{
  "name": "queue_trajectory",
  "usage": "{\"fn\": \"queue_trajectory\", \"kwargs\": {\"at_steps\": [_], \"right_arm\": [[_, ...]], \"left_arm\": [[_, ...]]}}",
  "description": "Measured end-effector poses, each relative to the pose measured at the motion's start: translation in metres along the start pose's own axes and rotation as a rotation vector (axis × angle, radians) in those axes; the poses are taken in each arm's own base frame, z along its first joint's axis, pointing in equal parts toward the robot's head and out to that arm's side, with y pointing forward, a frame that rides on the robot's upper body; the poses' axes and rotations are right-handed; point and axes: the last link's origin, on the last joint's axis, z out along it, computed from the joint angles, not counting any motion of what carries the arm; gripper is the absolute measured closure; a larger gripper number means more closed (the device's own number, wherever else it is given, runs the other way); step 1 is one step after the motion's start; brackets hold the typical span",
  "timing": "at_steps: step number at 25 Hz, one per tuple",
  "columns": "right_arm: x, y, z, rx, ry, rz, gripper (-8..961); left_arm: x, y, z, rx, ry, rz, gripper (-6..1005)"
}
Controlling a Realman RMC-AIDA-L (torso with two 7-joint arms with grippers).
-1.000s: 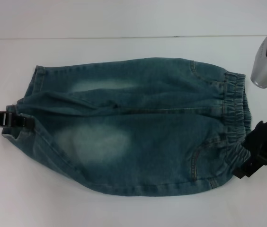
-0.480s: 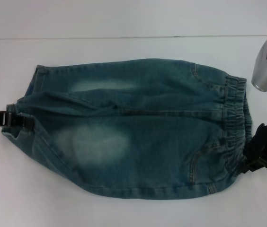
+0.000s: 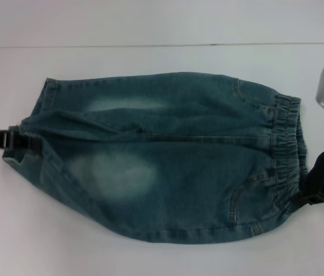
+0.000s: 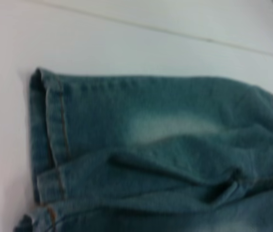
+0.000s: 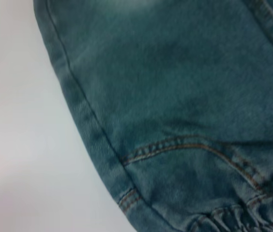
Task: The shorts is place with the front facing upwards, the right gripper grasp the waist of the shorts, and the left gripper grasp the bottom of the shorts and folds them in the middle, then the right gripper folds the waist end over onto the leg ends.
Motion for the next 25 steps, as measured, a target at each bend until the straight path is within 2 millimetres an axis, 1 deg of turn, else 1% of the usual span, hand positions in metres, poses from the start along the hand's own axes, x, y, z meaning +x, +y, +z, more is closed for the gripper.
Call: {"fn": "queue_trajectory", "kwargs": {"at_steps": [3,5,8,9,12,16,17,18,21,25], "right_arm": [[0.005,-0.004,-0.004,0.000,-0.064,0.026,917],[0.010,-0.007,-0.009,0.000,-0.145,0.056,917],[0.021,-0.019,-0.017,0.032,-0.339,0.148,916],[0.023,-0.023,-0.017,0.038,-0.405,0.182,916],[0.032,-0.031,-0.007,0.040,-0.581,0.276,916],[0.040,-0.038,0.008,0.068,-0.767,0.394,916],[0.042,-0.041,0.012,0.083,-0.836,0.434,916],[0.042,-0.041,0.012,0.083,-0.836,0.434,916],[0.045,-0.048,0.018,0.141,-0.912,0.497,917],[0.046,-0.060,0.028,0.261,-0.924,0.545,917]], "left_arm": [[0.006,0.000,-0.004,-0.009,0.044,-0.005,935],[0.011,-0.002,-0.007,-0.006,0.084,-0.012,935],[0.020,-0.011,-0.011,0.031,0.167,-0.043,935],[0.022,-0.013,-0.012,0.047,0.189,-0.052,935],[0.029,-0.021,-0.010,0.084,0.270,-0.077,934],[0.037,-0.026,-0.002,0.102,0.351,-0.079,934],[0.039,-0.027,0.000,0.110,0.363,-0.075,934],[0.042,-0.028,0.004,0.121,0.373,-0.070,934],[0.046,-0.029,0.015,0.154,0.388,-0.050,935],[0.050,-0.032,0.028,0.234,0.383,-0.013,935]]}}
